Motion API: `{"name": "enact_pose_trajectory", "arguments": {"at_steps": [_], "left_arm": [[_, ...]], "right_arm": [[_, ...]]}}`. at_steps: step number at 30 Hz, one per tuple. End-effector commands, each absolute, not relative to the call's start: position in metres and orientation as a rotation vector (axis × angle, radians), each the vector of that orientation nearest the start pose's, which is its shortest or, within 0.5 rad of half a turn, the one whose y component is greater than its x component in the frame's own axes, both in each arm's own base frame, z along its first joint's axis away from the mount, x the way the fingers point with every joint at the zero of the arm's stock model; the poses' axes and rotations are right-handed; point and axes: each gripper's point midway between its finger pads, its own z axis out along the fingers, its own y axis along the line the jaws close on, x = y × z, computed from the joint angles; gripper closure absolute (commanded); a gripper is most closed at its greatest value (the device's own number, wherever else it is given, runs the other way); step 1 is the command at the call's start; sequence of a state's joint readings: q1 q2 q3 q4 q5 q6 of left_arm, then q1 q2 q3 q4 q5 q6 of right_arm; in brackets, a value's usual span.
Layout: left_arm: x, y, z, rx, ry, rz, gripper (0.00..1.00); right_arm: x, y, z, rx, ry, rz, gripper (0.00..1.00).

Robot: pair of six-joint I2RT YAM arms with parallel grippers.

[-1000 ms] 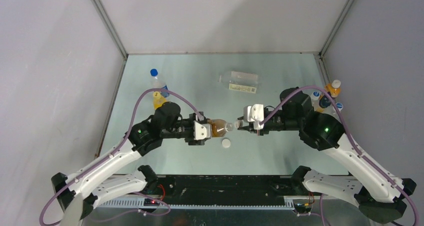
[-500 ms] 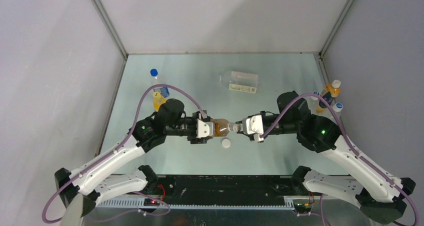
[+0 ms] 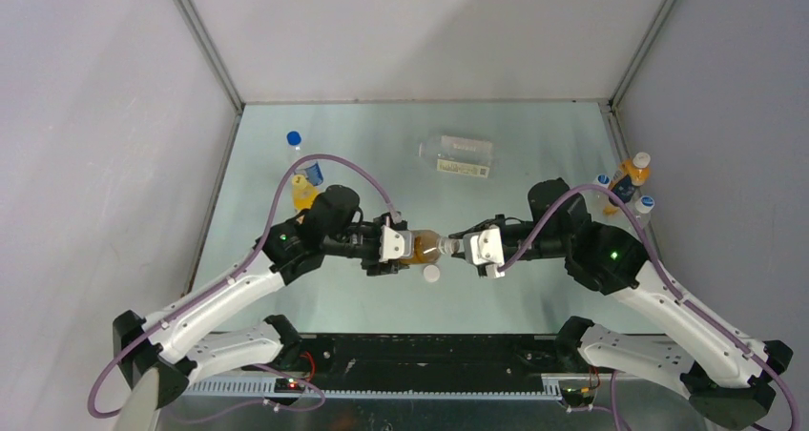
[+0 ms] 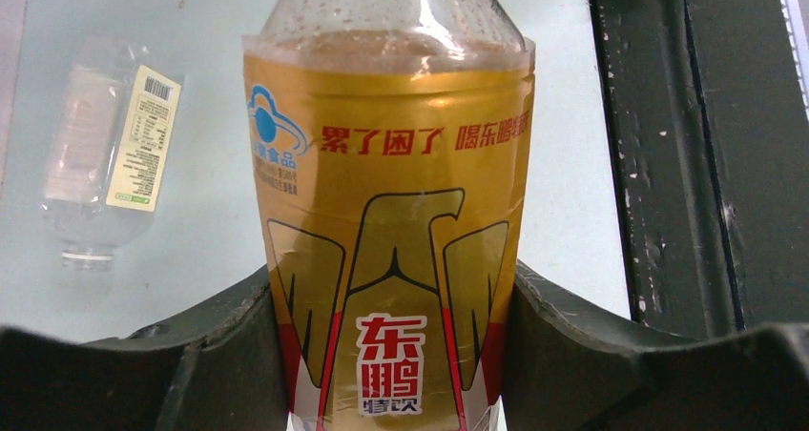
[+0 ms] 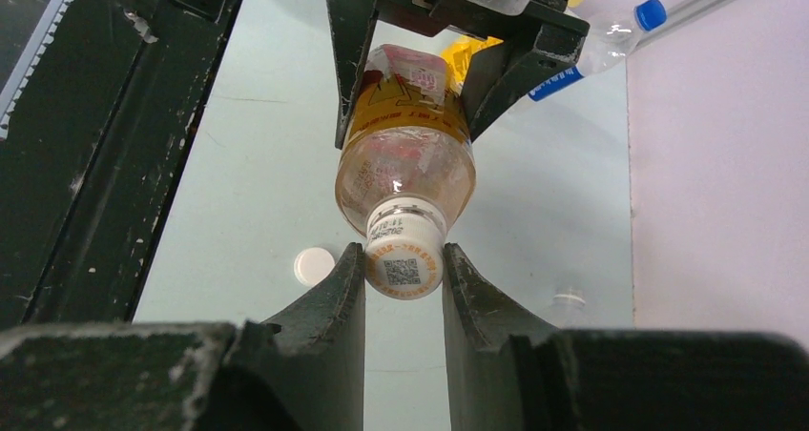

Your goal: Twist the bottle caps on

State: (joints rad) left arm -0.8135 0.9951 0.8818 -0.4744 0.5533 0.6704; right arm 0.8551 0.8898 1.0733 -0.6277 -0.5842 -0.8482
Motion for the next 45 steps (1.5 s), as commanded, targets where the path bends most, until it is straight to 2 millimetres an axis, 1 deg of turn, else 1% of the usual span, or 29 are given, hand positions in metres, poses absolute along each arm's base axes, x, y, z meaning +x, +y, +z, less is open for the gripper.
{"name": "enact_pose_trajectory", "arguments": {"at_steps": [1,6,11,14,15,16,17,18,23,26,29,30,34,40,41,42,45], "left_arm": [[0.151,-0.288,0.255,1.632,1.165,-0.762,1.0],[0.143,-0.292,0.266,1.642,1.099,-0.805,1.0],[0.138,-0.296,0.274,1.651,1.068,-0.849,1.0],[0.137,-0.298,0.273,1.68,1.061,-0.864,1.0],[0.136,-0.298,0.27,1.692,1.073,-0.872,1.0],[0.136,-0.299,0.274,1.698,1.057,-0.872,1.0],[0.135,-0.298,0.271,1.709,1.071,-0.881,1.0],[0.135,-0.299,0.273,1.713,1.065,-0.878,1.0],[0.136,-0.298,0.271,1.725,1.065,-0.868,1.0],[0.135,-0.298,0.269,1.727,1.058,-0.866,1.0],[0.138,-0.298,0.272,1.709,1.037,-0.837,1.0],[0.14,-0.298,0.269,1.706,1.042,-0.824,1.0],[0.143,-0.297,0.271,1.689,1.034,-0.784,1.0],[0.144,-0.3,0.277,1.667,1.006,-0.786,1.0],[0.145,-0.3,0.275,1.663,1.011,-0.777,1.0],[0.147,-0.3,0.279,1.652,0.995,-0.766,1.0],[0.149,-0.301,0.279,1.635,0.98,-0.743,1.0]], "right_arm": [[0.129,0.266,0.298,-1.741,0.916,0.6,0.97],[0.117,0.267,0.297,-1.763,0.883,0.677,0.95],[0.117,0.267,0.293,-1.775,0.884,0.675,0.95],[0.118,0.265,0.29,-1.785,0.893,0.665,0.95],[0.118,0.265,0.289,-1.786,0.894,0.665,0.95],[0.117,0.265,0.288,-1.79,0.897,0.668,0.96],[0.117,0.265,0.287,-1.793,0.898,0.668,0.96],[0.117,0.265,0.286,-1.796,0.902,0.665,0.96],[0.124,0.262,0.282,-1.794,0.938,0.628,0.97],[0.121,0.264,0.282,-1.785,0.957,0.673,0.97],[0.117,0.266,0.282,-1.771,0.98,0.728,0.98],[0.118,0.266,0.281,-1.761,1.004,0.738,0.99],[0.126,0.265,0.28,-1.73,1.067,0.73,1.0],[0.14,0.264,0.286,-1.637,1.154,0.727,1.0],[0.141,0.264,0.287,-1.626,1.168,0.732,1.0],[0.141,0.264,0.286,-1.623,1.172,0.739,1.0],[0.138,0.264,0.285,-1.617,1.194,0.779,1.0]]}}
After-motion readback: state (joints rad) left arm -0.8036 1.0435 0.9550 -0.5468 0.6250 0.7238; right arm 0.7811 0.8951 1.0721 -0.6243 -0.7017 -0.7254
